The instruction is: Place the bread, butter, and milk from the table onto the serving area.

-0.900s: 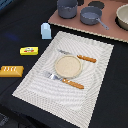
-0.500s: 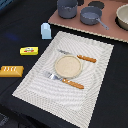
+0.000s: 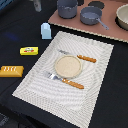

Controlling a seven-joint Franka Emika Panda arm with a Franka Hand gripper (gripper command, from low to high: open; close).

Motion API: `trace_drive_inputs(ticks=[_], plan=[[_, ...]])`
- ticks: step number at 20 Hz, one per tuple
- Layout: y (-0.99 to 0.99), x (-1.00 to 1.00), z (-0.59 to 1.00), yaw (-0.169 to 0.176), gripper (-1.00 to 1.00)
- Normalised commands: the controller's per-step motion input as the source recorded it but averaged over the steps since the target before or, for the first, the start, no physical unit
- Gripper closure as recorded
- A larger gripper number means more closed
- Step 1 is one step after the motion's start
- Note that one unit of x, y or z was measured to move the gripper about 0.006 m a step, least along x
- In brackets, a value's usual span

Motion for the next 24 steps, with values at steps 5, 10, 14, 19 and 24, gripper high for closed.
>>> trace_drive_inputs(ticks=[5,10,14,19,24], plan=[[-1.00,0.00,-0.35,0.002,-1.00],[-1.00,0.00,-0.36,0.003,-1.00],[-0.99,-0.02,-0.39,0.012,-1.00],[-0.79,-0.11,-0.39,0.092,-1.00],[-0.55,-0.15,-0.32,0.136,-1.00]])
